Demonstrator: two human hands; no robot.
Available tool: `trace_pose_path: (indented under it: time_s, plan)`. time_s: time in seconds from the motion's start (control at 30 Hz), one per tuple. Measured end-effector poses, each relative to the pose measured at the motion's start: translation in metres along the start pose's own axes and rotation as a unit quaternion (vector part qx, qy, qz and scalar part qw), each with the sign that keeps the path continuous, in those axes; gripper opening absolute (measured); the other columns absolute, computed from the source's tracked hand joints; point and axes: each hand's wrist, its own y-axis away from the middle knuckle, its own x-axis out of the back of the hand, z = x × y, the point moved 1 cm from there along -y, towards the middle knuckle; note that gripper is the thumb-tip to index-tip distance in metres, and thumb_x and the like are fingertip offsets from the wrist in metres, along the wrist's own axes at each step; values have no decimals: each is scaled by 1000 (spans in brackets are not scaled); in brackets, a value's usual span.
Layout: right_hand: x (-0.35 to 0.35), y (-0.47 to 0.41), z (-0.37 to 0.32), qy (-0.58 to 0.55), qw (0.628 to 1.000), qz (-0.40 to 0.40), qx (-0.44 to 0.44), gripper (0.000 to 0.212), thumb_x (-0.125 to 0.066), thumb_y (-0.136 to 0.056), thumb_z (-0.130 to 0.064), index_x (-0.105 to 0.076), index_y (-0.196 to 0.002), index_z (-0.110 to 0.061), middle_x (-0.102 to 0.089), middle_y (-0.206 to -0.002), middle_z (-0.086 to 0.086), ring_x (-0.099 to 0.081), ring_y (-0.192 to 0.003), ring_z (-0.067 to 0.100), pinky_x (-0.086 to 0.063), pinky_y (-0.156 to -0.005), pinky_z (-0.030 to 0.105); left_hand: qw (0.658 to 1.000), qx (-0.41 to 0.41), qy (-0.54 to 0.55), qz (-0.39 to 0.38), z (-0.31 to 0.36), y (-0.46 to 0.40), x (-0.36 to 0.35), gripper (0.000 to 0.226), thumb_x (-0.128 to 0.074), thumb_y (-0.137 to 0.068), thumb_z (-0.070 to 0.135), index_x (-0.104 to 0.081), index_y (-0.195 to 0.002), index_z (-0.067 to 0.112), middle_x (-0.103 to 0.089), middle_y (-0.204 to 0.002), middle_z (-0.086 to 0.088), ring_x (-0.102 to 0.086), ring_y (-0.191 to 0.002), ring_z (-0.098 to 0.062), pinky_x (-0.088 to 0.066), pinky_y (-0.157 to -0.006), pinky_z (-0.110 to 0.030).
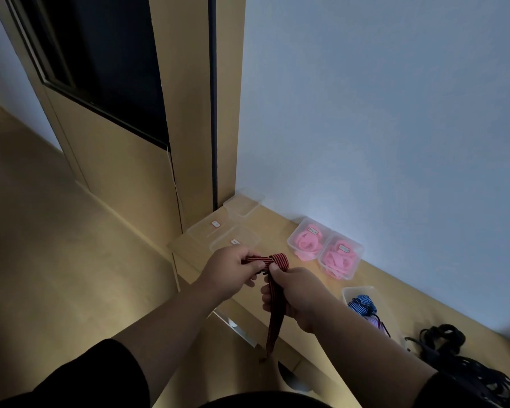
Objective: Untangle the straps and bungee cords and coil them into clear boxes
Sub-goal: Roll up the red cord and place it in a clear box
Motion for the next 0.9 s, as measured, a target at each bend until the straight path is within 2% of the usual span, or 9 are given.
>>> trace_pose_path:
  time_s: [0.13,0.23,0.37,0.47,0.57,0.67,0.77,0.83,0.9]
  plan:
    - [1,0,-2,-8,999,-3,-41,44,-57,-103,-36,-66,-104,7,-72,-68,11,-70,-61,23,-63,-65,37,992,-86,-86,16,1,0,-4,9,-68,-93,24,-72,-101,21,-67,-79,6,-65,-68,-5,-53,-63,-26]
    - [3,1,-4,-21,998,-17,-62,48,-62,-100,-40,-65,-108,7,-71,-73,13,-71,-63,24,-61,-61,34,970,-168,-171,32,-1,-2,-4,14,-65,-95,28,-72,-104,20,-62,-86,12,-54,-80,0,-39,-67,-15]
    - [4,0,-6,-39,996,-34,-68,63,-60,-95,-58,-67,-111,2,-71,-78,14,-70,-66,25,-61,-65,36,950,-237,-201,30,-7,-3,-2,9,-64,-97,20,-70,-101,15,-57,-89,7,-49,-83,-2,-33,-68,-14]
    - [4,-4,-6,-72,995,-32,-63,66,-52,-96,-65,-69,-108,-2,-71,-79,14,-69,-66,26,-60,-66,37,941,-271,-197,38,-6,-3,0,6,-64,-96,14,-70,-98,13,-57,-88,7,-51,-83,-5,-37,-71,-16]
    - [3,-8,-4,-81,996,-11,-44,57,-54,-99,-58,-69,-103,-3,-69,-75,11,-68,-63,24,-59,-63,34,940,-293,-175,30,-3,-4,-2,9,-65,-94,12,-71,-101,10,-62,-97,1,-58,-93,-12,-47,-82,-26]
    - [4,-10,-3,-93,996,10,-11,49,-57,-101,-48,-71,-104,-1,-68,-73,10,-66,-60,21,-58,-64,33,964,-239,-114,5,-6,-3,-4,19,-68,-90,26,-69,-108,19,-61,-103,6,-59,-98,-6,-49,-84,-23]
    - [8,-10,-6,-96,995,21,20,44,-58,-101,-42,-70,-107,0,-68,-71,9,-65,-59,19,-57,-64,33,996,-47,61,-47,-11,1,-4,38,-65,-85,48,-57,-119,32,-63,-112,5,-68,-87,-11,-57,-77,-30]
    - [9,-10,-6,-82,996,23,30,40,-60,-101,-40,-69,-108,-1,-69,-71,9,-66,-60,19,-58,-65,33,982,41,164,-89,-16,0,-4,39,-62,-89,48,-62,-117,21,-71,-98,-6,-68,-71,-22,-59,-64,-38]
    - [9,-9,-5,-64,997,24,33,39,-61,-101,-38,-69,-108,0,-70,-72,9,-67,-62,20,-58,-66,34,970,70,205,-111,-18,-1,-3,37,-64,-89,42,-69,-111,12,-72,-83,-10,-66,-63,-24,-57,-58,-37]
